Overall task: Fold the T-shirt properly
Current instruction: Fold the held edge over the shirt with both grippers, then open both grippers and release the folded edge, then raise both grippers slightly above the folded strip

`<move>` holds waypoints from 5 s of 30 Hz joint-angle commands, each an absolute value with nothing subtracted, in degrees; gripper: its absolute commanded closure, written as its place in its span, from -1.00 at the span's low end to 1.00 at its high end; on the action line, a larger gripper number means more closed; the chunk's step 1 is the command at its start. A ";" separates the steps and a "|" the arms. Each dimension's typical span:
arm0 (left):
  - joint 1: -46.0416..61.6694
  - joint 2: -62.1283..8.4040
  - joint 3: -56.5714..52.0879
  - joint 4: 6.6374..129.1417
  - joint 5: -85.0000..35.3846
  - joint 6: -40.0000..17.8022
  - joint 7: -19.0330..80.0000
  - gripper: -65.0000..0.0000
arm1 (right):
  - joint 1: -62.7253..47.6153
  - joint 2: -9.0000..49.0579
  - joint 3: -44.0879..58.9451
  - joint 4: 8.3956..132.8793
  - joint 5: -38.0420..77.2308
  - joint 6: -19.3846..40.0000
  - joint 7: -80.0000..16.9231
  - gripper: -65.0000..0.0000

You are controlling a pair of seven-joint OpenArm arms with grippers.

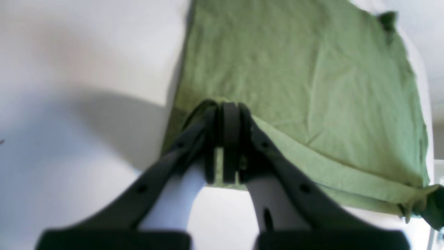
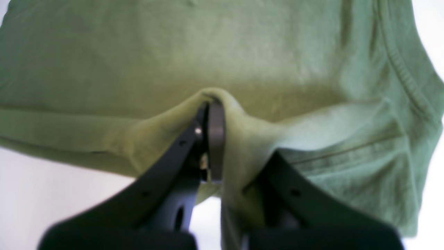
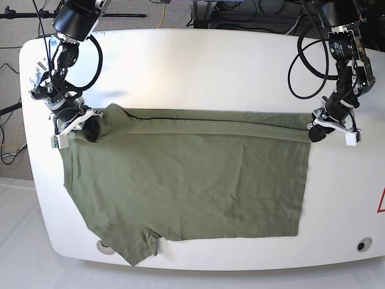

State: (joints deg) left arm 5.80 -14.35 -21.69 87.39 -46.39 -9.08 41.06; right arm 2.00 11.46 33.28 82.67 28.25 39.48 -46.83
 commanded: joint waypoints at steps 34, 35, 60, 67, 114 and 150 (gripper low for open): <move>1.49 -17.61 -21.44 79.25 -44.95 -9.61 39.58 0.46 | 13.94 15.48 32.70 70.88 29.09 39.69 -47.92 0.29; 1.09 -17.37 -20.03 78.27 -42.63 -9.40 39.78 0.61 | 13.88 15.17 32.34 70.53 28.75 39.46 -47.74 0.38; 0.37 -17.76 -20.91 75.12 -35.29 -9.09 36.23 0.14 | 11.23 14.91 39.15 72.06 26.47 37.26 -45.10 0.07; 1.76 -17.74 -22.56 76.99 -36.78 -9.39 35.04 0.07 | 8.03 15.94 42.37 75.41 26.59 37.62 -44.57 -0.02; 7.89 -14.84 -24.48 87.68 -32.34 -11.02 35.92 0.19 | -0.62 18.72 42.36 73.72 28.09 32.85 -44.84 -0.09; 7.52 -14.65 -24.45 86.14 -32.27 -11.81 35.40 0.17 | 1.49 19.22 42.08 68.41 27.69 32.96 -38.97 -0.09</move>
